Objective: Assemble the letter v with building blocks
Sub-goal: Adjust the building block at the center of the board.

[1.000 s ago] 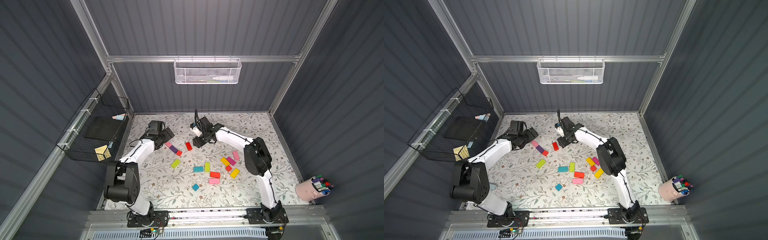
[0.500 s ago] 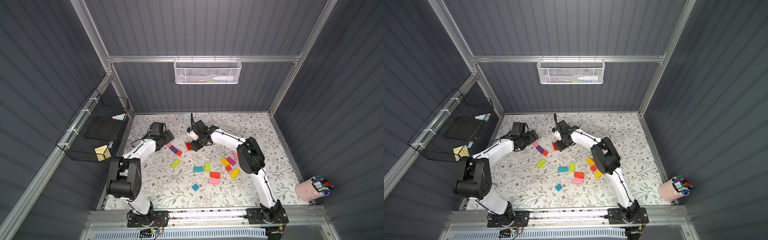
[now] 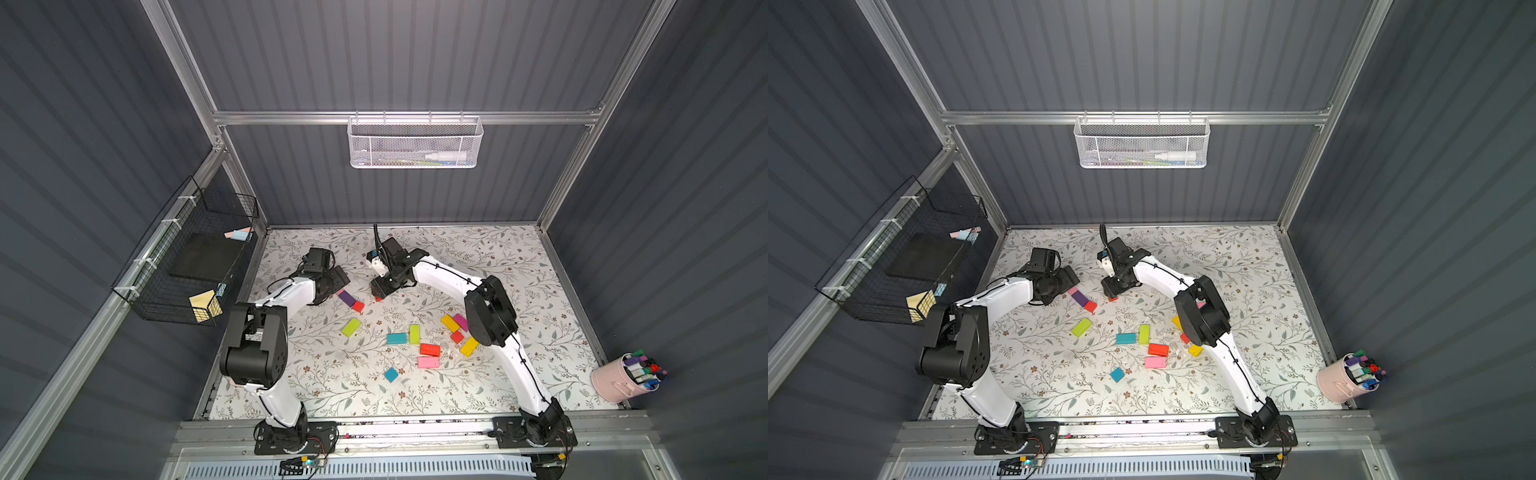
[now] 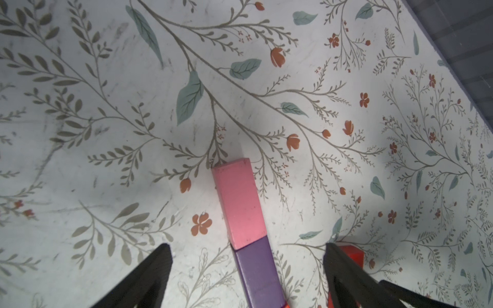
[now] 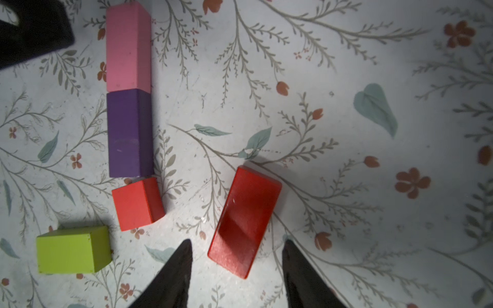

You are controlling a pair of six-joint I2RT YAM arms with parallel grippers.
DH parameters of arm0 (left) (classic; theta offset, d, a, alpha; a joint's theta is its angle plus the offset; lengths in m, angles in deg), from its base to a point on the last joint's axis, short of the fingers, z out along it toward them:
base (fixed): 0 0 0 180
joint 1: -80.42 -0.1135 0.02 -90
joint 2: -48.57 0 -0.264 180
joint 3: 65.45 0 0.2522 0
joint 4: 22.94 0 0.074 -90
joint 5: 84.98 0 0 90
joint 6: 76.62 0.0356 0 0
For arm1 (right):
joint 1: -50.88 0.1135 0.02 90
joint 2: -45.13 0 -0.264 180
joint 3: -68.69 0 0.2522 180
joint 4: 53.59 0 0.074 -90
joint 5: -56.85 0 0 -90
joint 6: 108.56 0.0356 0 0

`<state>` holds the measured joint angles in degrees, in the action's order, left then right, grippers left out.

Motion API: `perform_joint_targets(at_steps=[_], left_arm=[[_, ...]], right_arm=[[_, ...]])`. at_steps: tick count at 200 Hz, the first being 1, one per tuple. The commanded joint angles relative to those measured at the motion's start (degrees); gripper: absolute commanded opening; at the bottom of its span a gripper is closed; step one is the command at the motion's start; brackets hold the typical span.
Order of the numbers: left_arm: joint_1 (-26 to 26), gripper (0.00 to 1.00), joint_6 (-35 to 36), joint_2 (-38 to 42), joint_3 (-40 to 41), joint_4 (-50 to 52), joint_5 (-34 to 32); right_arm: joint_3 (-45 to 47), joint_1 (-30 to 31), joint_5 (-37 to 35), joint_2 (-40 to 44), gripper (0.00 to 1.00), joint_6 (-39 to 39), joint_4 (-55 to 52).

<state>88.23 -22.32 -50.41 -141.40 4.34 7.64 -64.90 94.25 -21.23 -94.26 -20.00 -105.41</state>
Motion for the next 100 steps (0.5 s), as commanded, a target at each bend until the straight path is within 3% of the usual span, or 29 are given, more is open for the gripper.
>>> perform_joint_targets(at_steps=[1, 76, 100], left_arm=[[0.3, 0.92, -0.9, 2.7, 0.9, 0.2, 0.6], [0.3, 0.92, -1.2, 5.2, 1.3, 0.1, 0.6], [0.3, 0.92, -1.4, 5.6, 2.0, -0.3, 0.9]], right_arm=[[-2.2, 0.5, -3.5, -1.2, 0.54, 2.6, -4.6], [-9.0, 2.7, -5.4, -6.7, 0.52, 7.4, -8.4], [-12.9, 2.7, -7.3, -9.7, 0.38, 9.6, -11.1]])
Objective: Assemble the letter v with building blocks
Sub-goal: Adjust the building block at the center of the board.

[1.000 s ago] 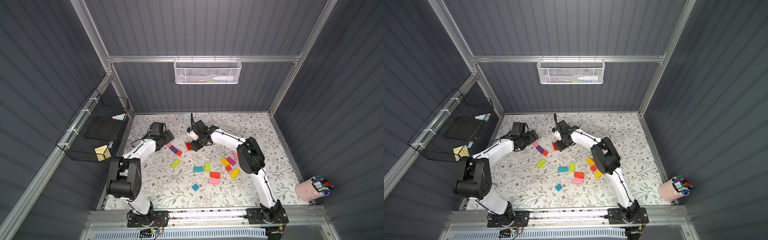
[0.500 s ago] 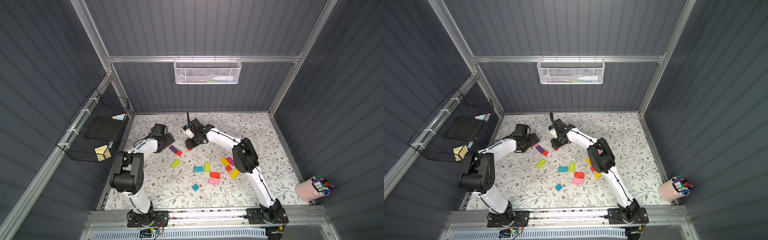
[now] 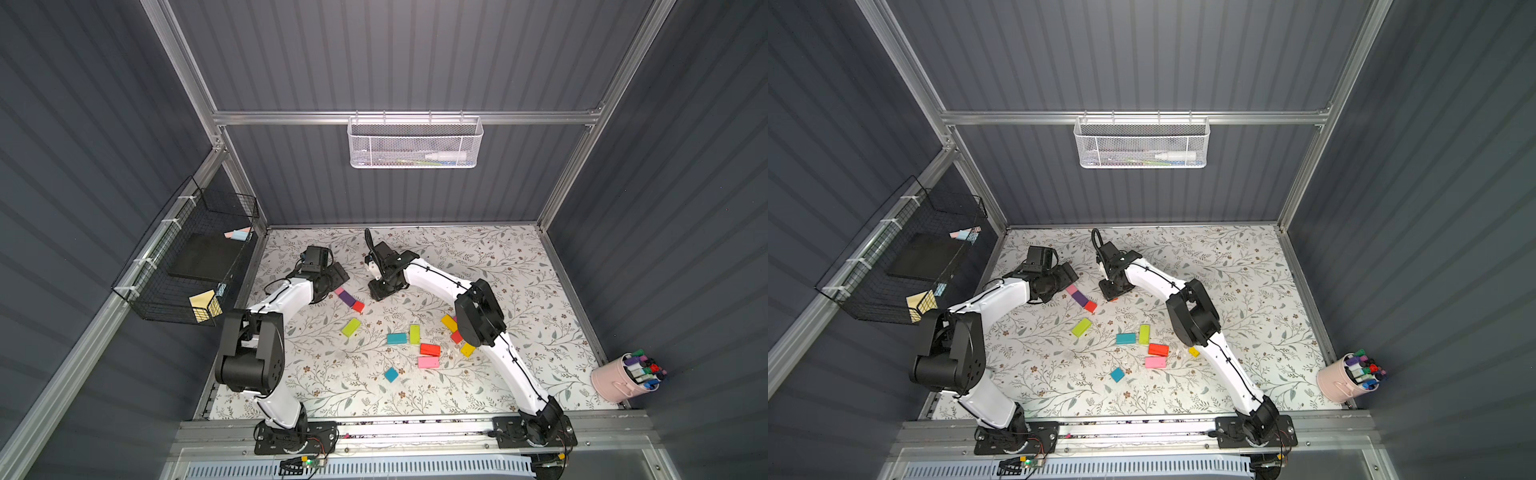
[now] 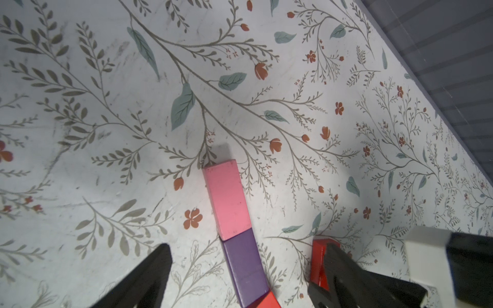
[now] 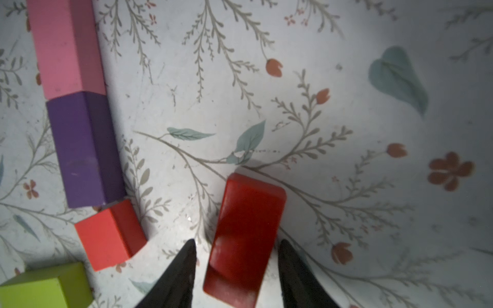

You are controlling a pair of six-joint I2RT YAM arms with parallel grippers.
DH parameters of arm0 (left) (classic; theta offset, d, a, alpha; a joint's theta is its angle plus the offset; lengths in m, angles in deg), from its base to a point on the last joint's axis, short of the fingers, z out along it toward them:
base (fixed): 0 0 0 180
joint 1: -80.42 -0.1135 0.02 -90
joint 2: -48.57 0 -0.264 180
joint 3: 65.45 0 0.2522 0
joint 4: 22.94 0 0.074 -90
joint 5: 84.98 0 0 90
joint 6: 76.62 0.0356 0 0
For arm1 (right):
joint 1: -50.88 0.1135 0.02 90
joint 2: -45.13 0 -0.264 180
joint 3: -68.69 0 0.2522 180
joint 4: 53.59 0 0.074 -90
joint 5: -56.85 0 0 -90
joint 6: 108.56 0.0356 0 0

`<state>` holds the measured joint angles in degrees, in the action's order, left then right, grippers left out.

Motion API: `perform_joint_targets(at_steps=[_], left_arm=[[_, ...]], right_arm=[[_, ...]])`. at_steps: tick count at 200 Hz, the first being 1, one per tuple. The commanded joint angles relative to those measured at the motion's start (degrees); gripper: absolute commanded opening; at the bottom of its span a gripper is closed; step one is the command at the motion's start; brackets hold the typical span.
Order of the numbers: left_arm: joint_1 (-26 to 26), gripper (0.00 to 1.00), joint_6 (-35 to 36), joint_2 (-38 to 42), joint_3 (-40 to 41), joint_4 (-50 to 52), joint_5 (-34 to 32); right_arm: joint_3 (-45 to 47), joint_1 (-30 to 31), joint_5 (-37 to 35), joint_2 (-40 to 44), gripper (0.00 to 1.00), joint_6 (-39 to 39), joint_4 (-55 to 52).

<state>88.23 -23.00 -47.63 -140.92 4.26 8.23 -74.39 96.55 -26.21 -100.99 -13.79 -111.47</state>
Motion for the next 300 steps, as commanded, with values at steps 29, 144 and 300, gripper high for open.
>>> perform_joint_targets(at_steps=[29, 144, 300], left_arm=[[0.3, 0.92, -1.0, 3.4, 2.0, -0.7, 0.7], [0.3, 0.92, -1.7, 4.7, 1.5, -1.5, 0.6], [0.3, 0.91, -2.1, 9.1, 1.1, 0.3, -2.6]], right_arm=[[-4.7, -1.0, 0.7, -4.2, 0.05, 10.9, -5.8], [6.4, -4.2, 5.9, 1.6, 0.19, 34.5, 3.2], [-3.3, -4.4, -9.6, 6.8, 0.75, -27.6, -15.7]])
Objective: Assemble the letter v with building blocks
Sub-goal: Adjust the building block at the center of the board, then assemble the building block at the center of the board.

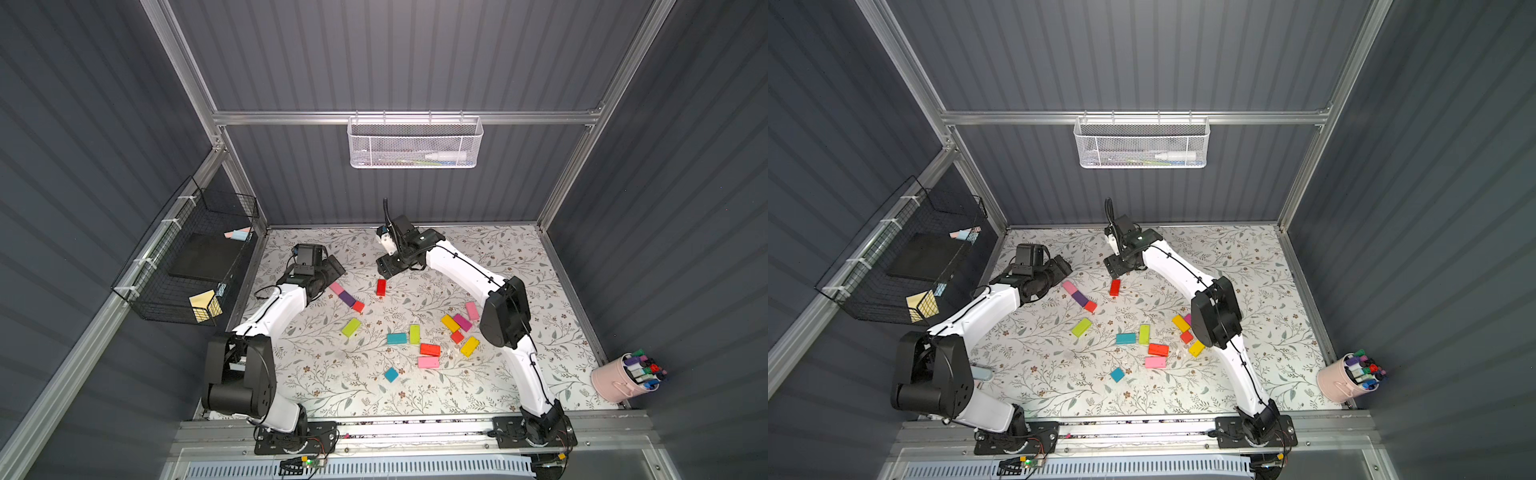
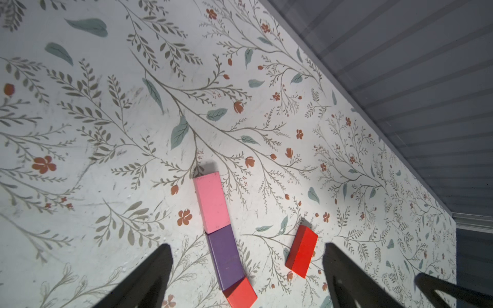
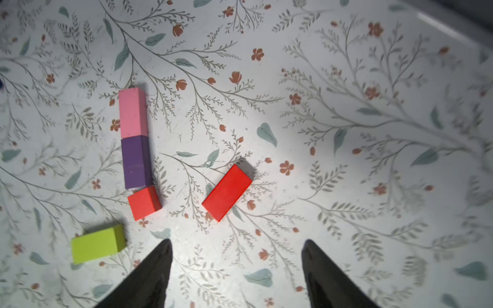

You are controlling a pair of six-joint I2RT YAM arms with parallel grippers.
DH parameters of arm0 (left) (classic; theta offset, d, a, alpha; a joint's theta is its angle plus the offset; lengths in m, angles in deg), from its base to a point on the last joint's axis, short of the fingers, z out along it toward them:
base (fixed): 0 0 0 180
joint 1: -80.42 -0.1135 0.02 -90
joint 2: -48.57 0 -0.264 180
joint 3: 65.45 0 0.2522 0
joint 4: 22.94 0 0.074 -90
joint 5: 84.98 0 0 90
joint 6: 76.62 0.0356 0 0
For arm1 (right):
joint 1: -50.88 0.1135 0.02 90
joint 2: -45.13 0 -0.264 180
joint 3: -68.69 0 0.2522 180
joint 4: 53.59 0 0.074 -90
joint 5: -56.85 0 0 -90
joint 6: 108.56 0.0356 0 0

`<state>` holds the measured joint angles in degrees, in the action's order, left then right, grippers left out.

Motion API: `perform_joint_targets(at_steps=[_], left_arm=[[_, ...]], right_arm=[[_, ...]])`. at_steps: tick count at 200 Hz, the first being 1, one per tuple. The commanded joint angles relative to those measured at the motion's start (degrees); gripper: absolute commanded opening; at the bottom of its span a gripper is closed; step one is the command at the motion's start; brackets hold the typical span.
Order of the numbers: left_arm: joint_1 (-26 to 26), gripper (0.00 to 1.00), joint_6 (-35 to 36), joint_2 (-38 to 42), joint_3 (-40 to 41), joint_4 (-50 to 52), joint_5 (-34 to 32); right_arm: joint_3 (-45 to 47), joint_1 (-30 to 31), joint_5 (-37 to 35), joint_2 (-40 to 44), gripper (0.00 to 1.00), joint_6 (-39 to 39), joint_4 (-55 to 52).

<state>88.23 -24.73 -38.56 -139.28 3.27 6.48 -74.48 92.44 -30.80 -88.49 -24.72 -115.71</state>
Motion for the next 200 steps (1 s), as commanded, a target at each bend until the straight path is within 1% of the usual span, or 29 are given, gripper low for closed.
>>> perform_joint_targets(at_steps=[1, 21, 32, 44, 65, 82, 100, 111, 119, 132, 168, 189, 193, 200], left_arm=[[0.3, 0.91, -0.4, 0.0, -0.5, 1.3, -0.9], [0.3, 0.91, -1.0, -0.1, -0.7, 1.0, -0.1], [0.3, 0.91, -1.1, 0.2, -0.8, 1.0, -0.2], [0.3, 0.91, -1.0, 0.6, -1.0, 1.4, -0.6], [0.3, 0.91, -1.0, 1.3, -0.8, 1.8, -0.8], [0.3, 0.91, -1.1, 1.7, -0.3, 1.9, -0.6], [0.3, 0.92, -1.1, 2.1, 0.2, 2.0, -0.5], [0.3, 0.92, -1.1, 2.2, 0.6, 2.0, -0.2], [0.3, 0.92, -1.1, 2.2, 0.8, 2.0, 0.3], [0.3, 0.92, -0.9, 1.9, 0.8, 2.0, 0.8], [0.3, 0.92, -1.1, 1.1, 0.6, 1.1, 0.9], [0.3, 0.92, -1.6, 1.2, 0.7, 0.4, 0.9], [0.3, 0.91, -1.7, 1.2, 0.7, 0.1, 0.9], [0.3, 0.91, -1.8, 1.2, 0.7, -0.1, 1.1]], right_arm=[[-3.2, -0.4, -4.8, -5.7, 0.75, -16.8, -11.2], [-2.9, -1.1, -0.6, -6.5, 0.73, -20.0, -6.7], [-4.6, -1.0, 2.1, -7.6, 0.72, -21.4, -6.1], [-7.6, -0.7, 3.6, -9.4, 0.72, -21.1, -6.6], [-9.6, -1.1, 5.9, -11.8, 0.70, -19.5, -4.8], [-11.8, -1.3, 5.8, -13.9, 0.62, -17.9, -4.8], [-12.8, -1.4, 2.7, -15.5, 0.50, -16.5, -4.8], [-12.6, -1.9, 1.6, -15.9, 0.48, -15.3, -4.3], [-12.6, -2.2, 1.6, -16.0, 0.38, -14.3, -4.1], [-11.7, -3.1, 3.2, -15.5, 0.31, -12.5, -2.6], [-13.0, -3.8, 6.5, -15.0, 0.31, -9.1, -3.2], [-15.2, -3.7, 8.6, -15.6, 0.25, -4.2, -3.8], [-16.1, -3.7, 8.4, -16.1, 0.21, -3.1, -4.4], [-18.1, -3.7, 7.5, -17.1, 0.12, -0.8, -6.0]])
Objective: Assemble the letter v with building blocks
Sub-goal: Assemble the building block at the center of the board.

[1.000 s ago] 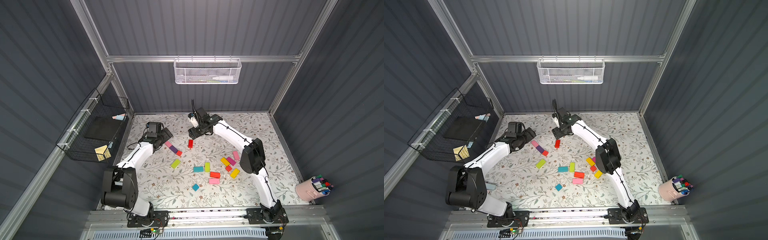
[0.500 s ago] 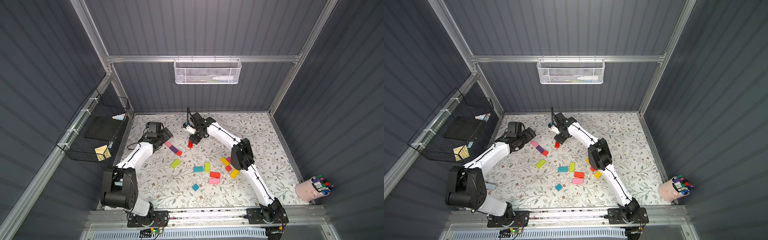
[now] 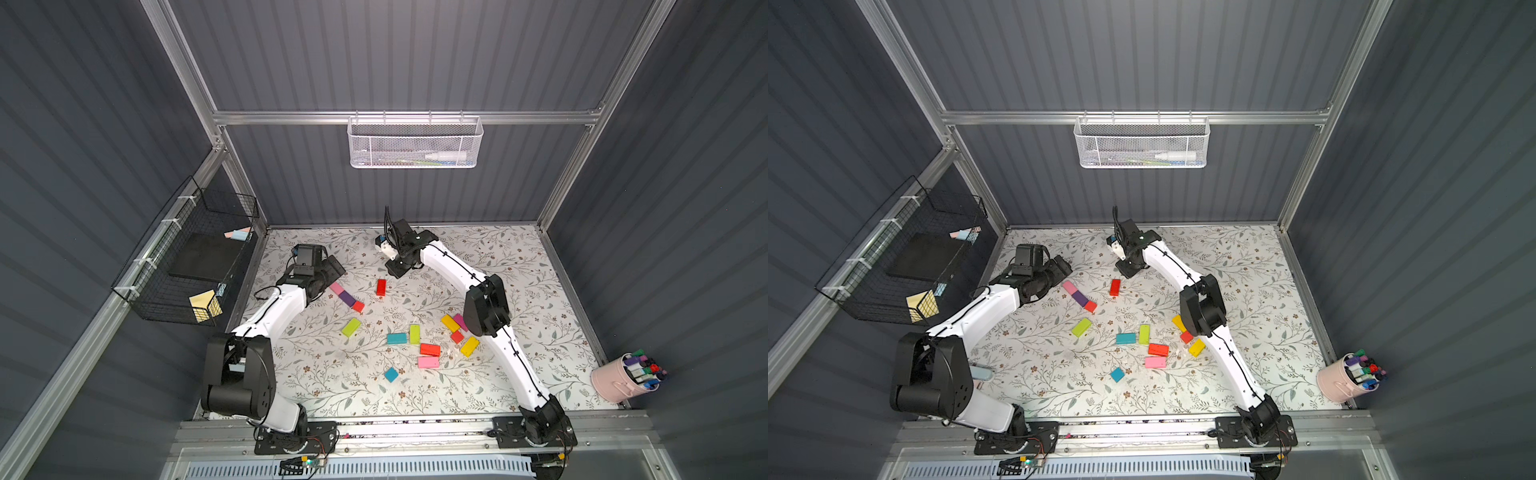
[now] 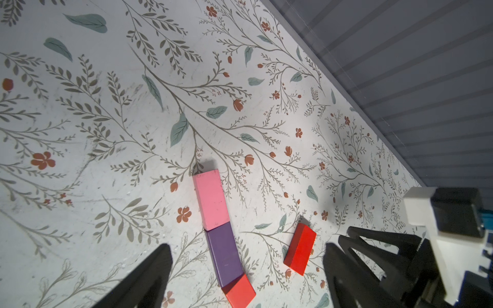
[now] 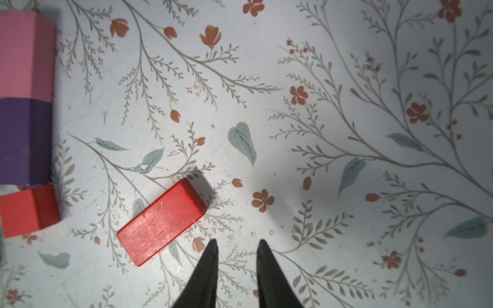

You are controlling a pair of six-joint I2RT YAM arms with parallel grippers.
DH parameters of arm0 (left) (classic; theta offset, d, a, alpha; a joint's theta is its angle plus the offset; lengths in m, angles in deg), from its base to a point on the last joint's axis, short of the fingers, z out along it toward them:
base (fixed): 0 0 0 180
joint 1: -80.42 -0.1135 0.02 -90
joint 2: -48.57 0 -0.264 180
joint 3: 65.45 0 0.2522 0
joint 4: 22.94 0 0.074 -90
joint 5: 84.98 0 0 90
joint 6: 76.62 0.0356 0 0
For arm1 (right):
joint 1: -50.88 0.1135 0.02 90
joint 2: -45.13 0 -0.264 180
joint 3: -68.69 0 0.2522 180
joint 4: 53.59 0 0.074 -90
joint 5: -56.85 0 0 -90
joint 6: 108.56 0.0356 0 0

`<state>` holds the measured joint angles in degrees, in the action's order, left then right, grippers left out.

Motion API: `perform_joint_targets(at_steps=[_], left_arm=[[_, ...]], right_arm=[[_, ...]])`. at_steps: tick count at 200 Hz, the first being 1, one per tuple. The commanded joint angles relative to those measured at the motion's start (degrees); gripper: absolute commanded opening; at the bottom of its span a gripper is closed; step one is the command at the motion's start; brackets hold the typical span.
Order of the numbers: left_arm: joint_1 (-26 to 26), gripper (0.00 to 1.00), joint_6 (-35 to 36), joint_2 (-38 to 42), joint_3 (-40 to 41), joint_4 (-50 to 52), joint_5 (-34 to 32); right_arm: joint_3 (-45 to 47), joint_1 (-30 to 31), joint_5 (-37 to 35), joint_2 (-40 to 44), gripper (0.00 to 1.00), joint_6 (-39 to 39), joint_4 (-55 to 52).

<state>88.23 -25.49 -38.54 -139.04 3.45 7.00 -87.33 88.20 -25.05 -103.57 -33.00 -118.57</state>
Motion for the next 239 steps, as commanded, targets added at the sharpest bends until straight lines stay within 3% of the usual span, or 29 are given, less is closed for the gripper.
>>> perform_joint_targets(at_steps=[1, 13, 25, 56, 74, 93, 164, 239], left_arm=[[0.3, 0.91, -1.1, 1.2, 0.4, -0.3, 0.7], [0.3, 0.89, -1.2, 1.2, 0.4, -0.7, 1.4], [0.4, 0.81, -1.6, 1.6, 0.5, -1.5, 2.2], [3.2, 0.32, -0.3, -1.6, -3.2, -4.0, 1.7], [6.2, 0.23, 2.1, -7.0, -8.3, -1.9, 0.2], [8.4, 0.00, 3.2, -10.8, -11.0, -0.6, -1.8], [10.3, 0.00, 7.6, -22.7, -18.6, 3.0, -5.4], [11.2, 0.00, 10.4, -28.4, -22.7, 5.6, -0.9]], right_arm=[[-5.6, 0.5, 1.6, -2.2, 0.11, 7.8, -3.3], [-8.7, 0.4, 0.4, -4.0, 0.03, 11.3, -6.1], [-8.7, 0.3, 0.9, -4.6, 0.02, 14.2, -7.5], [0.3, -1.0, 3.2, 0.1, 0.00, 23.5, -4.7], [10.1, -2.2, 6.7, 5.4, 0.00, 29.9, 0.7], [15.7, -2.4, 9.1, 8.9, 0.00, 34.7, 2.9], [15.4, -1.3, 16.8, 6.2, 0.00, 44.1, 3.4], [13.2, 0.2, 8.8, 5.6, 0.00, 47.8, -3.4]])
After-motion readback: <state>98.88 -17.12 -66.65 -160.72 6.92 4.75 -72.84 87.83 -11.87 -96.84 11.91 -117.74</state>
